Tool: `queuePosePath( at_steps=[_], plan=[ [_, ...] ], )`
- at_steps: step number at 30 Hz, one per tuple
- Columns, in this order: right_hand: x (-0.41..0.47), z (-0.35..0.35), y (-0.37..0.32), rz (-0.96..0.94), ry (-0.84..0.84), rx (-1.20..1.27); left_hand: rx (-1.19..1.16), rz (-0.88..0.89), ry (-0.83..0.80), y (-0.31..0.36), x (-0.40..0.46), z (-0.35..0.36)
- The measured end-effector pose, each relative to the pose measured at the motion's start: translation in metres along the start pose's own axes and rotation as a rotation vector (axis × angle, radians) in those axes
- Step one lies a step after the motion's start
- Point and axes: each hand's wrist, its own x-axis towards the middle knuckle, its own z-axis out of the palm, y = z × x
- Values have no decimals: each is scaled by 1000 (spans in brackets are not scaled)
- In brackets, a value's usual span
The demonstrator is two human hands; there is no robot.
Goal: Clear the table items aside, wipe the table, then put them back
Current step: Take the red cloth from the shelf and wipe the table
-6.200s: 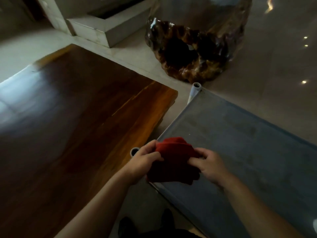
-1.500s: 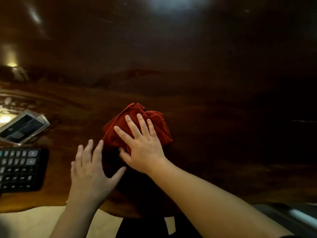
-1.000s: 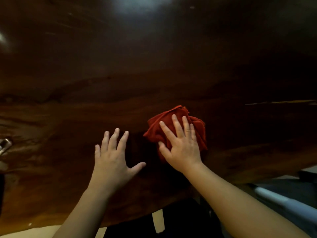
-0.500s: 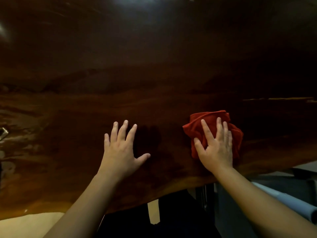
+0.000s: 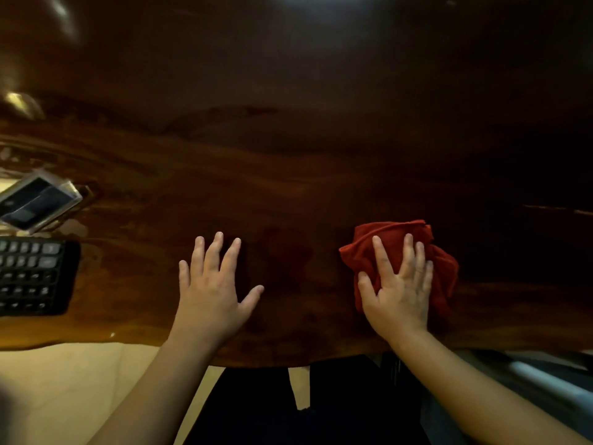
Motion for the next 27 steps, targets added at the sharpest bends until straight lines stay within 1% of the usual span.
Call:
queuePosePath(
  at_steps=[6, 11, 14, 19, 21, 24, 27],
  plan=[
    [-5, 19, -86, -188, -36, 6, -46, -152, 15, -52, -25, -6],
    [-13, 33, -164, -365, -50, 0, -87, -265, 66, -96, -41, -13],
    [-19, 40, -200, -449, -74, -8, -97, -319, 65, -111, -47, -15],
    [-35, 57, -265, -591, -124, -16, -96, -331, 62, -140, -57, -23],
    [-39, 62, -281, -653, -153, -27, -102, -331, 68, -145, -59, -26],
    [-41, 63, -290, -731, -191, -57, -108, -306, 62, -150, -57, -29],
    [-36, 58, -283, -793, -223, -95, -105, -281, 44, -146, -52, -32]
  ],
)
